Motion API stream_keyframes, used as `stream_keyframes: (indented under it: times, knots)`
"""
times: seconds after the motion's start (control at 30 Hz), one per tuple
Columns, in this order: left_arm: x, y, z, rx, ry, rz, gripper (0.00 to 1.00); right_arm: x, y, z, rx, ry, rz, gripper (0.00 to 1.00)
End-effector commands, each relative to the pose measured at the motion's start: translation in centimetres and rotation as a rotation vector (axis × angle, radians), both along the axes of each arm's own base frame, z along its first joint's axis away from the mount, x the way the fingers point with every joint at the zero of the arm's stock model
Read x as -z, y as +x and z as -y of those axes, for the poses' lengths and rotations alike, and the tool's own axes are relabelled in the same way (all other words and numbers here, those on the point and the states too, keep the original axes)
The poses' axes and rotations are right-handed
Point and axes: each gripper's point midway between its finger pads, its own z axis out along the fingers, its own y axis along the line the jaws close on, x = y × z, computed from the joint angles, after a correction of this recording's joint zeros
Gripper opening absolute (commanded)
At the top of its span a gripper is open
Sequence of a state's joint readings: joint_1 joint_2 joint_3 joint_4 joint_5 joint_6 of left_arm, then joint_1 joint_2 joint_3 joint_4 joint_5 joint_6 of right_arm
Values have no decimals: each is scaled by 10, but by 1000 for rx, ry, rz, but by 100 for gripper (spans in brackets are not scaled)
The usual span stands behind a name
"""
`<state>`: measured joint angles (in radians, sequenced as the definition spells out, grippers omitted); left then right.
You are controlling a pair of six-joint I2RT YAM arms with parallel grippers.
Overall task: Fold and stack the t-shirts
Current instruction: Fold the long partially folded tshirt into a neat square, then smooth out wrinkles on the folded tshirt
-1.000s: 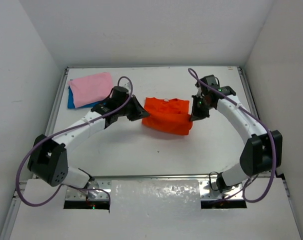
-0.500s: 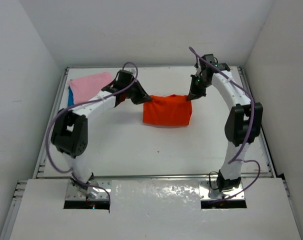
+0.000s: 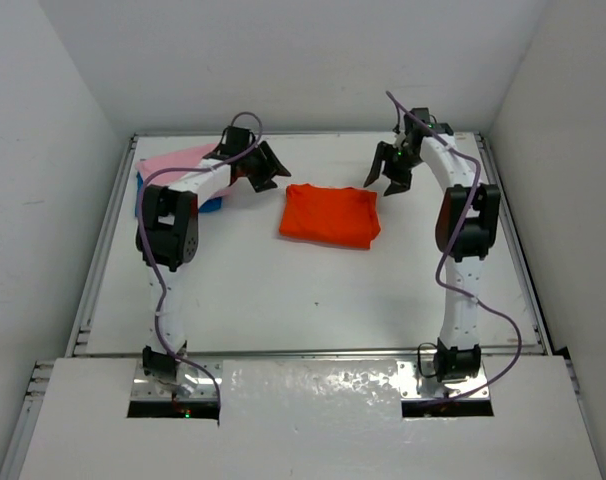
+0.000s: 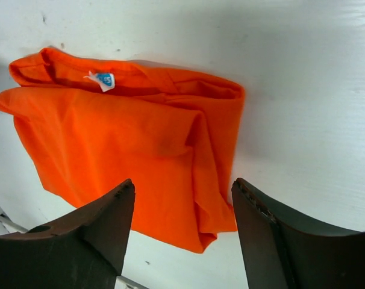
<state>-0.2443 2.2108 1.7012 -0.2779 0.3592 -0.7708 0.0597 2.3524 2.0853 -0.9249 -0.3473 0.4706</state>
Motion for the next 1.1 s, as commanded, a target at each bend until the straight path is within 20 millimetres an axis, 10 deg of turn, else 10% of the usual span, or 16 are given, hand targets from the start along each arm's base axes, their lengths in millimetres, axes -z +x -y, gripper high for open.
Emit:
stream_keyframes:
  times: [0.0,0.33,0.53,1.07]
  knots:
    - [-39,27,-10,30,40,133,53,-34,0,16,8,-16,78,64]
    - [-64,27,13,181,-39,230,53,-22,-47,3,-13,70,-15,9]
    - [-43,16,13,238,-9,205,53,-12,-70,1,-70,85,9,56]
    - [-1,10,38,362,9,184,52,14,-67,-8,-144,170,5,55]
